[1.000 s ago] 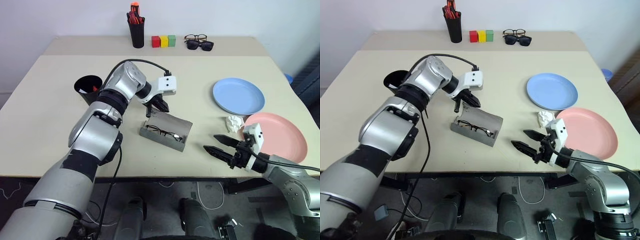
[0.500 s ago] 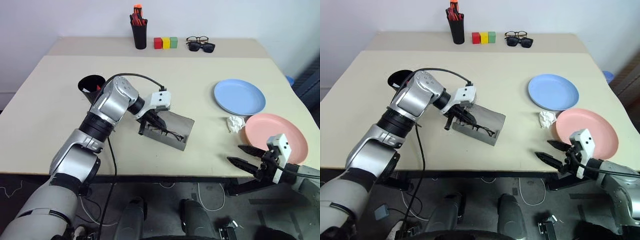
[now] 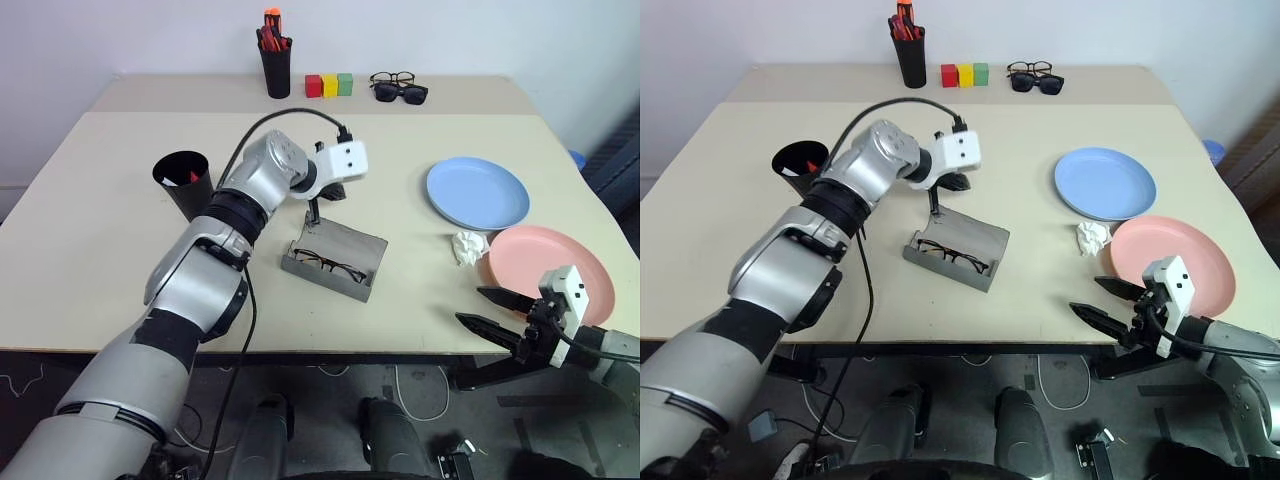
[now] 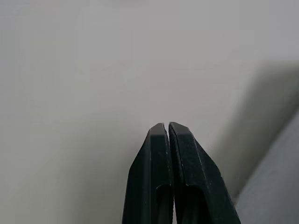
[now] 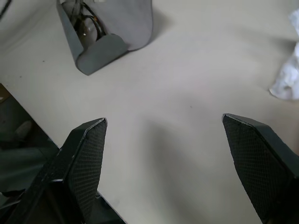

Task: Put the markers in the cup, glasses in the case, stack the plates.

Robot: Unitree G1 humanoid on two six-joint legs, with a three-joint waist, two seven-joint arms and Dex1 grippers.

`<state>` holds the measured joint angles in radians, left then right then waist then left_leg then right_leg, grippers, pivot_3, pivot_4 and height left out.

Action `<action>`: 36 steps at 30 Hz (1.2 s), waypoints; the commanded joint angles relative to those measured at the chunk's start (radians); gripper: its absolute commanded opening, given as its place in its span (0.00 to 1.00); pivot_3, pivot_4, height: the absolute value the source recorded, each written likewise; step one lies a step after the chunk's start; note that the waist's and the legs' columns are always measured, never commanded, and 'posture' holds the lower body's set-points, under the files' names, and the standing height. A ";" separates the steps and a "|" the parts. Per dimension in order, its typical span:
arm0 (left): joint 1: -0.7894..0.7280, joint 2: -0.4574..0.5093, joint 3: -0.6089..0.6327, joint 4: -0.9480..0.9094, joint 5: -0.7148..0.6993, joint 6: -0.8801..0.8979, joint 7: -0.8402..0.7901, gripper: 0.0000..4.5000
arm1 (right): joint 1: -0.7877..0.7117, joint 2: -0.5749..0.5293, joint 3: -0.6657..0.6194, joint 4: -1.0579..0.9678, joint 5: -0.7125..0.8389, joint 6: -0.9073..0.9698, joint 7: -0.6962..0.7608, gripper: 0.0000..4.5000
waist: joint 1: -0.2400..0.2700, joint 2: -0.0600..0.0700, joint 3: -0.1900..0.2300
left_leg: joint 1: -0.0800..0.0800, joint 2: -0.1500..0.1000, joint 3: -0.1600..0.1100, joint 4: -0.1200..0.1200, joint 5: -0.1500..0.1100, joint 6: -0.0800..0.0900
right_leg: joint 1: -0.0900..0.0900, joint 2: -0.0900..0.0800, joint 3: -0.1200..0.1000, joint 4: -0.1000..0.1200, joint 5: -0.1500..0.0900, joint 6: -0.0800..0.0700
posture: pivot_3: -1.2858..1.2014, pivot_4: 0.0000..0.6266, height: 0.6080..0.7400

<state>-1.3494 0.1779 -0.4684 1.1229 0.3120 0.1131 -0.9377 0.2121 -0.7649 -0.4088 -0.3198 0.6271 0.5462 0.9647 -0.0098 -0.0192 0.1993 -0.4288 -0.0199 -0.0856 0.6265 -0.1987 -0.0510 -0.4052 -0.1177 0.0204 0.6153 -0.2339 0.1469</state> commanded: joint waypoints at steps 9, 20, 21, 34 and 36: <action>0.037 0.050 0.061 -0.105 -0.071 0.004 -0.364 0.01 | 0.066 0.031 -0.056 -0.065 -0.001 -0.136 0.012 0.89 | -0.002 0.000 0.000 | -0.001 0.000 0.000 0.001 0.000 0.000 | 0.000 0.000 0.000 -0.001 -0.001 -0.005 | 0.52 0.24 1.00; 0.424 0.268 -0.004 -0.858 -0.110 0.366 -0.564 0.01 | 0.064 0.072 -0.052 0.025 -0.056 -0.258 -0.013 0.89 | -0.001 0.002 -0.001 | 0.003 0.000 0.000 0.002 0.000 0.000 | 0.004 0.000 0.001 0.002 0.000 -0.008 | 0.52 0.24 1.00; 0.431 0.262 0.017 -0.886 -0.125 0.393 -0.543 0.01 | 0.049 0.076 -0.060 0.042 -0.073 -0.256 -0.054 0.89 | -0.001 0.002 -0.001 | 0.004 0.000 0.000 0.003 0.000 0.000 | 0.005 0.000 0.001 0.002 0.000 -0.008 | 0.52 0.24 1.00; 0.492 0.220 0.258 -1.243 -0.515 0.562 -0.395 0.19 | -0.018 0.037 -0.057 0.166 -0.148 -0.156 -0.212 0.89 | -0.005 0.006 -0.003 | 0.004 0.000 0.000 0.000 0.000 0.000 | 0.006 0.000 0.000 0.000 -0.001 -0.007 | 0.52 0.24 1.00; 0.513 0.247 0.229 -1.251 -0.542 0.571 -0.420 0.39 | -0.037 0.030 -0.041 0.210 -0.172 -0.166 -0.209 0.89 | -0.003 0.006 -0.003 | 0.004 0.000 0.000 0.001 0.000 0.000 | 0.006 0.000 0.000 0.000 0.000 -0.007 | 0.52 0.24 1.00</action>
<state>-0.8329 0.4046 -0.2281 -0.0928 -0.1939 0.6869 -1.3355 0.1855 -0.7197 -0.4464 -0.1283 0.4719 0.3887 0.7535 -0.0133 -0.0133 0.1963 -0.4246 -0.0196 -0.0852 0.6284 -0.1987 -0.0508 -0.3991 -0.1180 0.0207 0.6160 -0.2342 0.1391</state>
